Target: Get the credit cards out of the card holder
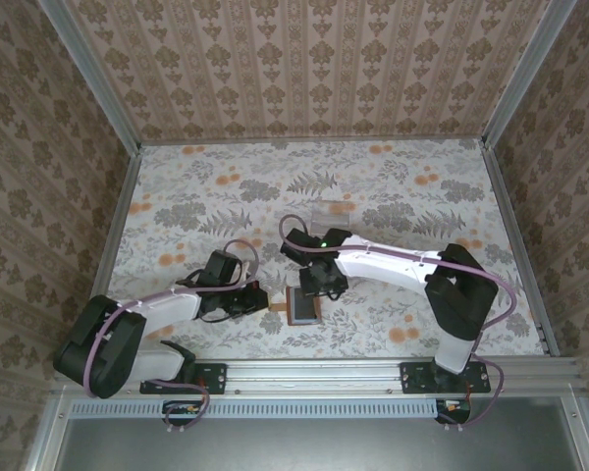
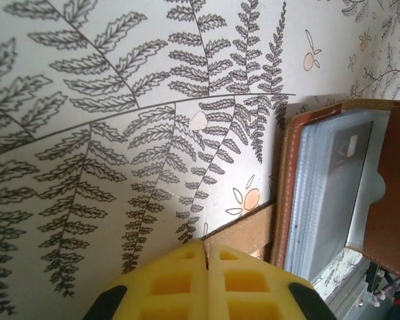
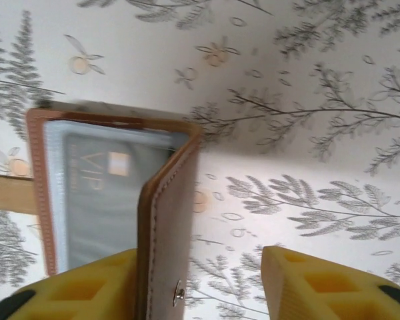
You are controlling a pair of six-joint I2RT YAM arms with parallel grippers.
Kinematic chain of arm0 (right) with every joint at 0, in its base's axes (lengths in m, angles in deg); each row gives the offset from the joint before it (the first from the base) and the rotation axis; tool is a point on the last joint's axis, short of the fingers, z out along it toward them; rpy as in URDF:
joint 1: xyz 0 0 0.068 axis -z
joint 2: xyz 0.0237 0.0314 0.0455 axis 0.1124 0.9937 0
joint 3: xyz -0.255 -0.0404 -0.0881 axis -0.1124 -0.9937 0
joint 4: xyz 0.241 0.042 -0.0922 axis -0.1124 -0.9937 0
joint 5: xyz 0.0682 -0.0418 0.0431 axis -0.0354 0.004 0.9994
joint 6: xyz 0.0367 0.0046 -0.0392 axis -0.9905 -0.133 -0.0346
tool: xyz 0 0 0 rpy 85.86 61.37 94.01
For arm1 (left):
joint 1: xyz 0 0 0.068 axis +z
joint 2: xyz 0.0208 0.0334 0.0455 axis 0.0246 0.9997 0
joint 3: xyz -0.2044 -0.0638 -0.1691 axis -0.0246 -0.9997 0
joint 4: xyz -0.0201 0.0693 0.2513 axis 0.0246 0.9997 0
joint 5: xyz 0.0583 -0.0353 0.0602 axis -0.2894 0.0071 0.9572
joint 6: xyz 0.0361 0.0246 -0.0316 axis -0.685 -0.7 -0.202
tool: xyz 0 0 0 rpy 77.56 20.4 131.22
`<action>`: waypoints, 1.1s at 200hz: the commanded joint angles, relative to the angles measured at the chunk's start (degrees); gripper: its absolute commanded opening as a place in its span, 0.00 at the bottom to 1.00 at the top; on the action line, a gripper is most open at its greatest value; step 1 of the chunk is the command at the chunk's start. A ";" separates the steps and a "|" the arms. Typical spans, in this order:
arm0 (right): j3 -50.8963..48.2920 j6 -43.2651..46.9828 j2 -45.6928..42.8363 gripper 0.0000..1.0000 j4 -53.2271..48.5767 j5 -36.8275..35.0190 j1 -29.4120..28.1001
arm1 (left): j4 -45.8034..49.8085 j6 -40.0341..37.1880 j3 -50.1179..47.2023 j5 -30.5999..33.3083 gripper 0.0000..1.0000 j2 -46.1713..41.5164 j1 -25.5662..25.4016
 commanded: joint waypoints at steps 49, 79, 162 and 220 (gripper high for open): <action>-8.17 0.97 -7.24 0.28 3.97 3.91 3.93 | 3.94 -1.62 3.83 2.11 0.04 3.05 0.49; -11.71 1.94 -9.32 0.13 8.42 6.53 5.51 | 5.12 -2.15 6.40 2.48 0.03 4.67 0.23; -18.83 5.01 -11.19 0.10 17.94 8.35 11.61 | 9.20 -4.67 12.65 6.04 0.04 9.74 0.22; -20.65 5.86 -11.89 0.35 15.25 3.95 12.03 | 10.40 -4.30 13.25 8.49 0.19 12.15 -0.63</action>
